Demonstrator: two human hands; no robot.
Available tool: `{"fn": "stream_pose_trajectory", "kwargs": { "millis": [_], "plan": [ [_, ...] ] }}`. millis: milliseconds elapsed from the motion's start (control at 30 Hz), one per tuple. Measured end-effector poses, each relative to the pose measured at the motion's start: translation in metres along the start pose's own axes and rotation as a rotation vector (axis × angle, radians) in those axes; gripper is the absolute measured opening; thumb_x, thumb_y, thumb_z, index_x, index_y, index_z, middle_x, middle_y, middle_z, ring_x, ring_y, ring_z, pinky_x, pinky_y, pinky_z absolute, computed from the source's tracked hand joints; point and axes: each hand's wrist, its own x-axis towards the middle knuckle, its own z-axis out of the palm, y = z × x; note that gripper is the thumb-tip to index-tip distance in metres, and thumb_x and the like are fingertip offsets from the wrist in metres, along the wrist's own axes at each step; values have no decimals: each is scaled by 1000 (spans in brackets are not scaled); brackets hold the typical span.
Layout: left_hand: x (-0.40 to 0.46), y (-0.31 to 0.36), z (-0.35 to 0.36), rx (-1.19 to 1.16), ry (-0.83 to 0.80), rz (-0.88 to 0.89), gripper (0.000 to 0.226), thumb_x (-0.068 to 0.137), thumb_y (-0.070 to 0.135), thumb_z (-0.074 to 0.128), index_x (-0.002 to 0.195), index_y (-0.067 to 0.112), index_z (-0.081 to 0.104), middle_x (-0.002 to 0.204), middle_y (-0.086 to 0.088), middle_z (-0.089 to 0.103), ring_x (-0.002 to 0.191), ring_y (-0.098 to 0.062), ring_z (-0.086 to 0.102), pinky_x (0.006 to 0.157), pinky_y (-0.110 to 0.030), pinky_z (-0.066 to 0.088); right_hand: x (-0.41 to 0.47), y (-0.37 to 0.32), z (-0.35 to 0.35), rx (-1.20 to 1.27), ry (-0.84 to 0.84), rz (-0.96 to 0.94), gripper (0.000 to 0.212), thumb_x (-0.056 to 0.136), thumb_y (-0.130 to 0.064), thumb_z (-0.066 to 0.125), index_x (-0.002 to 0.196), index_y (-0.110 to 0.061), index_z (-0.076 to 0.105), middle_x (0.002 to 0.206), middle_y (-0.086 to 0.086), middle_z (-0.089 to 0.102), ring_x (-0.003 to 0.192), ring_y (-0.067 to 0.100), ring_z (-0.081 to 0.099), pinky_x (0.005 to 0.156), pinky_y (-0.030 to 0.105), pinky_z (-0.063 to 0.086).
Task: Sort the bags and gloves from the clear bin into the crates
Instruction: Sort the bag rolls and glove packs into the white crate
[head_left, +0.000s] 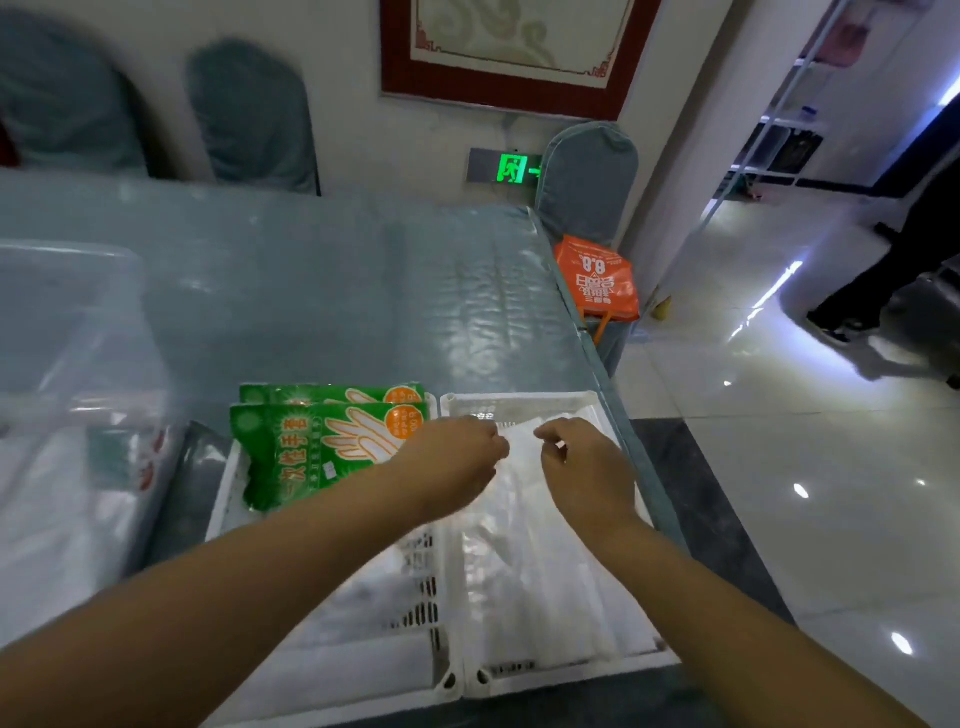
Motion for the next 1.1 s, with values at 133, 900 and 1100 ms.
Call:
{"fn": "stream_pose_trajectory", "kwargs": {
  "millis": [133,900,1100],
  "plan": [
    [-61,-51,-75,125,83,-147,23,86,26,47,104,23,60,103,-1,65,95,-28,61,68,-34,47,17,-75,7,82,35,-199,14,83,-8,60,90,-17,69,90,1,70,76,21,63,65,27,47],
    [-464,-321,-146,198,120,-689,29,87,32,54,114,28,61,111,6,68,107,-18,56,91,-28,37,-33,-504,225,-614,-735,-881,28,88,-15,50,115,-18,57,119,5,60,106,27,57,74,29,40],
    [-487,-336,-130,74,184,-646,24,83,32,60,106,29,66,107,6,70,109,-15,56,101,-29,27,-46,-509,276,-580,-890,-1091,59,81,-12,64,134,-25,42,129,5,55,109,25,57,83,36,51]
  ]
}}
